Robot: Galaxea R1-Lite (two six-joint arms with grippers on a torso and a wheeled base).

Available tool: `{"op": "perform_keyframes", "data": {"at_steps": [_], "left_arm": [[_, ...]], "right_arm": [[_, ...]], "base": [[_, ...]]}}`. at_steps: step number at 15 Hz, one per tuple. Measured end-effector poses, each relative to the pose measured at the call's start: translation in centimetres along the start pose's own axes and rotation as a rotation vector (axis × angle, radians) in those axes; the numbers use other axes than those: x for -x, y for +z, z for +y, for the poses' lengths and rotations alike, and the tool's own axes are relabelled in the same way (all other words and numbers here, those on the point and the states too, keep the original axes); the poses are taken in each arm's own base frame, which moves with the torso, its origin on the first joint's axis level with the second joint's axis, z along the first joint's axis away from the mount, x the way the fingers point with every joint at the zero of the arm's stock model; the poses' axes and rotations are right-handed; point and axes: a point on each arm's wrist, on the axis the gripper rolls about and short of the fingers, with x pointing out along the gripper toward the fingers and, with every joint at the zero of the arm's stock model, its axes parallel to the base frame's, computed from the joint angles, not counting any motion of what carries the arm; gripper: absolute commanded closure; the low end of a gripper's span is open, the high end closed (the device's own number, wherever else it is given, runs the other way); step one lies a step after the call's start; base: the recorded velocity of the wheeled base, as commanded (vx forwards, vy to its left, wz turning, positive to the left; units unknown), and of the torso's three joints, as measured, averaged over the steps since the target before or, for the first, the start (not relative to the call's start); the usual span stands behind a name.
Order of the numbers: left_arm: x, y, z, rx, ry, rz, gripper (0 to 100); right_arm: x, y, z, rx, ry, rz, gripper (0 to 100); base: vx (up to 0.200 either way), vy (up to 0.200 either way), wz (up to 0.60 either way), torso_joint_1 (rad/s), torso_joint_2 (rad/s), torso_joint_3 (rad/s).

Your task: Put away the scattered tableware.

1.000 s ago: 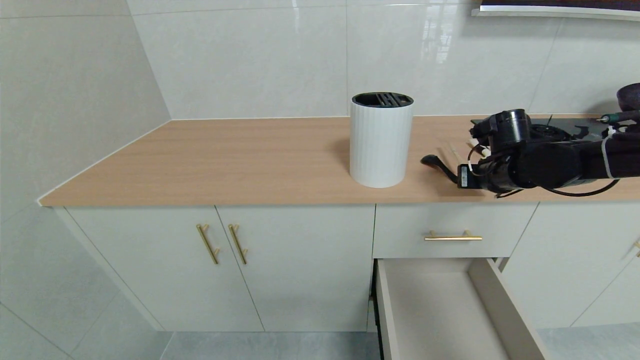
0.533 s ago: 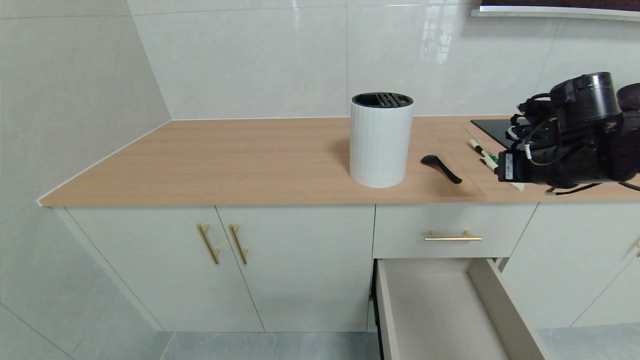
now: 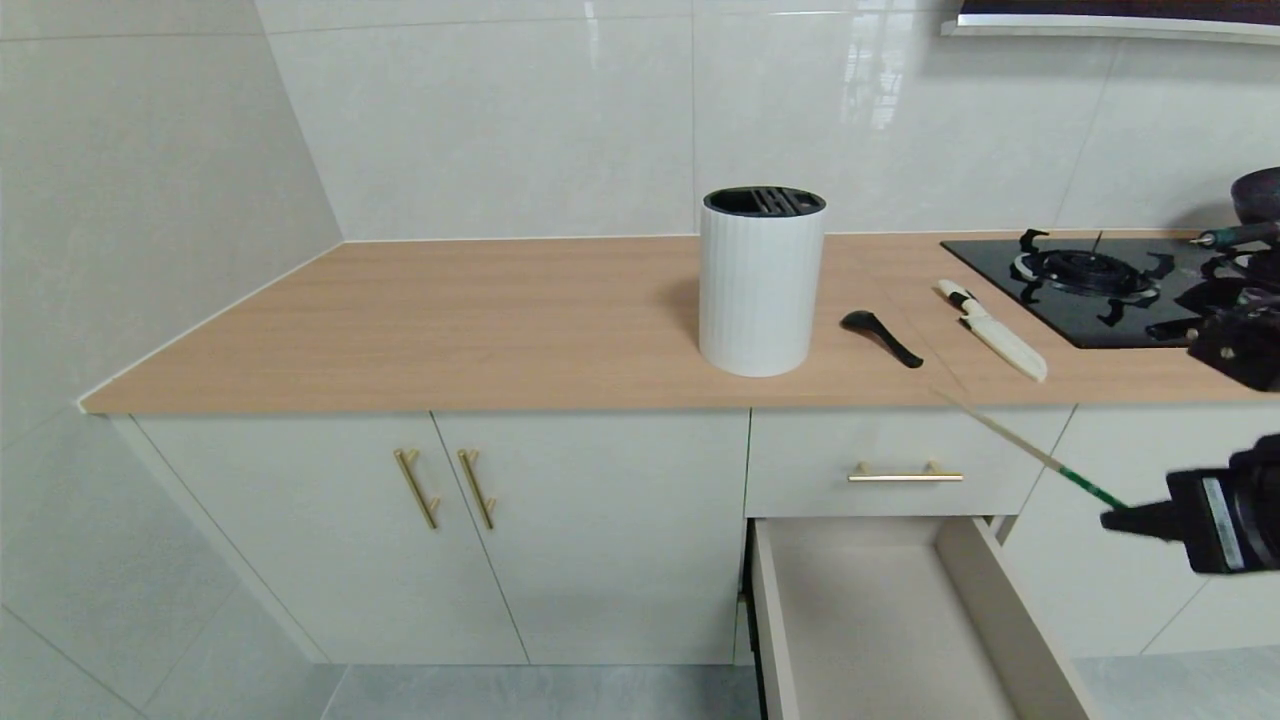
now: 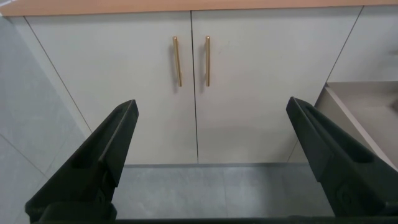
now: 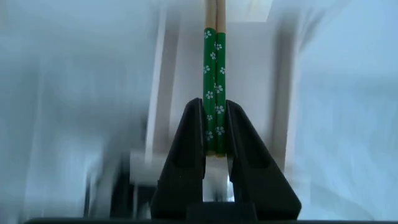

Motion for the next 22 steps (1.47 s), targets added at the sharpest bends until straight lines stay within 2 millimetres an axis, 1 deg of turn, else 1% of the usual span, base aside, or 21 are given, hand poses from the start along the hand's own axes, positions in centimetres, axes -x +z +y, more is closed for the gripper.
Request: {"op": "perform_keyframes", "data": {"at_steps": [1,2,3,5,6,9,10,12,15,20,22], "left_arm": [[0.0,0.0,0.0,0.0,0.0,0.0,0],[0.0,0.0,0.0,0.0,0.0,0.0,0],[0.0,0.0,0.0,0.0,0.0,0.0,0],[0.0,0.0,0.0,0.0,0.0,0.0,0],[0.0,0.0,0.0,0.0,0.0,0.0,0],[0.0,0.0,0.0,0.0,0.0,0.0,0],[0.0,0.0,0.0,0.0,0.0,0.0,0],[0.0,0.0,0.0,0.0,0.0,0.0,0],[0.0,0.0,0.0,0.0,0.0,0.0,0],[0.0,0.0,0.0,0.0,0.0,0.0,0],[0.0,0.0,0.0,0.0,0.0,0.0,0]], "right_arm": [[0.6,-1.2,0.4,0.02,0.021,0.046,100],[0.9,-2.0,0.8,0.028,0.042,0.071,100],[0.7,-2.5,1.2,0.036,0.055,0.096,100],[-0.3,-3.1,1.6,0.052,0.059,0.145,100],[-1.3,-3.3,1.9,0.059,0.05,0.177,100],[-5.9,-3.6,2.8,0.043,0.0,0.3,100],[-7.0,-3.8,3.0,0.038,-0.013,0.328,100],[-8.3,-4.1,3.3,0.046,-0.031,0.377,100],[-9.1,-4.4,3.4,0.052,-0.044,0.411,100],[-10.1,-4.7,3.5,0.053,-0.035,0.38,100],[-10.2,-5.0,3.4,0.057,-0.04,0.392,100]], "base": [[0.0,0.0,0.0,0.0,0.0,0.0],[0.0,0.0,0.0,0.0,0.0,0.0],[0.0,0.0,0.0,0.0,0.0,0.0],[0.0,0.0,0.0,0.0,0.0,0.0],[0.0,0.0,0.0,0.0,0.0,0.0],[0.0,0.0,0.0,0.0,0.0,0.0],[0.0,0.0,0.0,0.0,0.0,0.0],[0.0,0.0,0.0,-0.016,0.04,0.028],[0.0,0.0,0.0,-0.15,0.35,0.193],[0.0,0.0,0.0,-0.197,0.47,0.266],[0.0,0.0,0.0,-0.195,0.47,0.278]]}}
